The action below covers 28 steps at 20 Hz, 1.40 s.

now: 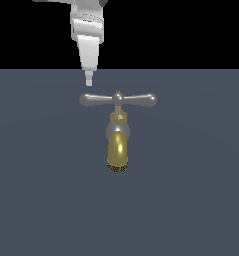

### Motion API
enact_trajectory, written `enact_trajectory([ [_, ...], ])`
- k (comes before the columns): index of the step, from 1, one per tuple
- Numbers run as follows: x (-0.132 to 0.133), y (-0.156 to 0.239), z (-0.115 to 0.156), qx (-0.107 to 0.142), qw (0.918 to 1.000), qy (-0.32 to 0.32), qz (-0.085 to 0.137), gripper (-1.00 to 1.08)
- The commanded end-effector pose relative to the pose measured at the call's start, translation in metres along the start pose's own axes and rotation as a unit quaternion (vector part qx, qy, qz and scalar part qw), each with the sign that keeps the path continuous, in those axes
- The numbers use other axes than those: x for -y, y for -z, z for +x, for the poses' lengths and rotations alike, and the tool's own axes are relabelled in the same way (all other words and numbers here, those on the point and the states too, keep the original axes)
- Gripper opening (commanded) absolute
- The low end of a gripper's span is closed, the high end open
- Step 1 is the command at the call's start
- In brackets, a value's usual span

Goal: Turn on the faucet by rotating a designated handle.

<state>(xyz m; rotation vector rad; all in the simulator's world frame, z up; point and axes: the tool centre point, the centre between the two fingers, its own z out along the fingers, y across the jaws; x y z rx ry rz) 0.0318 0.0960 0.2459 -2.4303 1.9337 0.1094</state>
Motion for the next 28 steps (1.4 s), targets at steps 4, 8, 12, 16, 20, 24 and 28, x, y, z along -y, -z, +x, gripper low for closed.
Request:
enact_trajectory([
  [4, 0.016, -0.026, 0.0, -0.019, 0.9983, -0.055, 0.005, -1.0],
  [8, 0.023, -0.039, 0.0, -0.029, 0.9963, -0.08, 0.009, -1.0],
  [12, 0.027, -0.046, 0.0, -0.035, 0.9948, -0.095, 0.011, -1.0],
  [16, 0.029, -0.049, 0.0, -0.037, 0.9942, -0.1, 0.012, -1.0],
  [20, 0.029, -0.049, 0.0, -0.037, 0.9943, -0.099, 0.012, -1.0],
  [24, 0.018, -0.049, -0.004, -0.037, 0.9943, -0.099, 0.012, -1.0],
  [28, 0.008, -0.05, -0.007, -0.037, 0.9943, -0.099, 0.012, -1.0],
])
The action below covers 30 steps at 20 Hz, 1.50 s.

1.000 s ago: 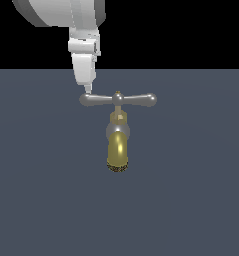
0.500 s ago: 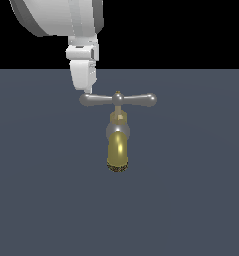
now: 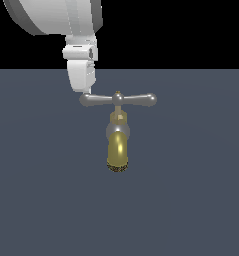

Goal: Turn on the faucet by rotating a designated handle.

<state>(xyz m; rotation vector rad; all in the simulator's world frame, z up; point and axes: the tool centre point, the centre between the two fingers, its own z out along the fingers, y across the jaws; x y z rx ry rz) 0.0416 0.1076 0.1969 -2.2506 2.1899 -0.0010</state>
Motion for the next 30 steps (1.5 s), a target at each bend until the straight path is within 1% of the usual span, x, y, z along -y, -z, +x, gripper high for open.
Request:
enact_trajectory([
  [1, -0.008, 0.0, -0.001, 0.0, 1.0, 0.0, -0.001, -1.0],
  [24, -0.071, 0.0, -0.007, 0.0, 1.0, 0.0, -0.001, -1.0],
  [25, -0.071, 0.0, -0.007, 0.0, 1.0, 0.0, -0.001, -1.0],
  [26, -0.065, 0.0, -0.005, -0.001, 1.0, -0.002, 0.002, -1.0],
  [30, -0.076, 0.0, 0.002, -0.001, 1.0, -0.001, 0.002, -1.0],
])
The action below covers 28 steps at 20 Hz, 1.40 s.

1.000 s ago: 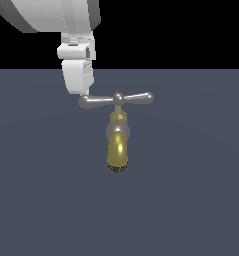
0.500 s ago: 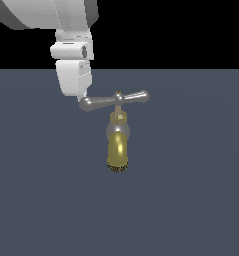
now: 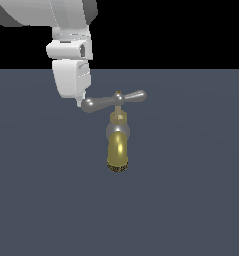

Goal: Turn on the faucet by rotating a designated handle.

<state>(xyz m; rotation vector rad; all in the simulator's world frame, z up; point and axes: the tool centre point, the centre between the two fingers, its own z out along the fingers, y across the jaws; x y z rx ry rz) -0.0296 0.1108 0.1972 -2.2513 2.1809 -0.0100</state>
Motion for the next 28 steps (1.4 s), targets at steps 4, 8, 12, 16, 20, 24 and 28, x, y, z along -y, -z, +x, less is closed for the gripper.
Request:
enact_trajectory([
  [4, -0.016, 0.0, 0.015, -0.001, 1.0, -0.004, -0.003, -1.0],
  [8, -0.026, 0.0, 0.022, -0.001, 1.0, -0.003, -0.003, -1.0],
  [12, -0.037, 0.0, 0.03, -0.001, 1.0, -0.003, -0.003, -1.0],
  [16, -0.047, 0.0, 0.037, 0.0, 1.0, -0.003, -0.004, -1.0],
  [20, -0.057, 0.0, 0.044, 0.0, 1.0, -0.003, -0.004, -1.0],
  [24, -0.067, 0.0, 0.052, 0.0, 1.0, -0.003, -0.004, -1.0],
  [28, -0.069, 0.001, 0.047, 0.0, 1.0, 0.008, -0.004, -1.0],
])
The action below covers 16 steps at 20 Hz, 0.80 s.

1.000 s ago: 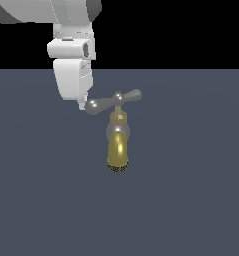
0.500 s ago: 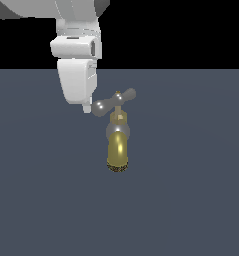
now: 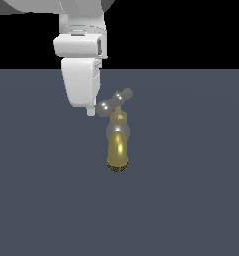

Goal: Turn on the faucet by rotating a designated handle.

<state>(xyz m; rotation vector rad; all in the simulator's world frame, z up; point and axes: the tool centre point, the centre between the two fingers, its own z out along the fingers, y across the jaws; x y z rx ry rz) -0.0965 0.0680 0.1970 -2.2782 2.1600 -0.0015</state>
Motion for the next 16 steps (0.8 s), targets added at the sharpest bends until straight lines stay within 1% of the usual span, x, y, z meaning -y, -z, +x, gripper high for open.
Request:
enact_trajectory([
  [1, -0.002, 0.0, 0.013, 0.0, 1.0, -0.004, 0.0, -1.0],
  [15, -0.013, 0.0, 0.101, 0.0, 0.9999, -0.013, -0.001, -1.0],
  [16, -0.013, 0.0, 0.101, 0.0, 0.9999, -0.013, -0.001, -1.0],
])
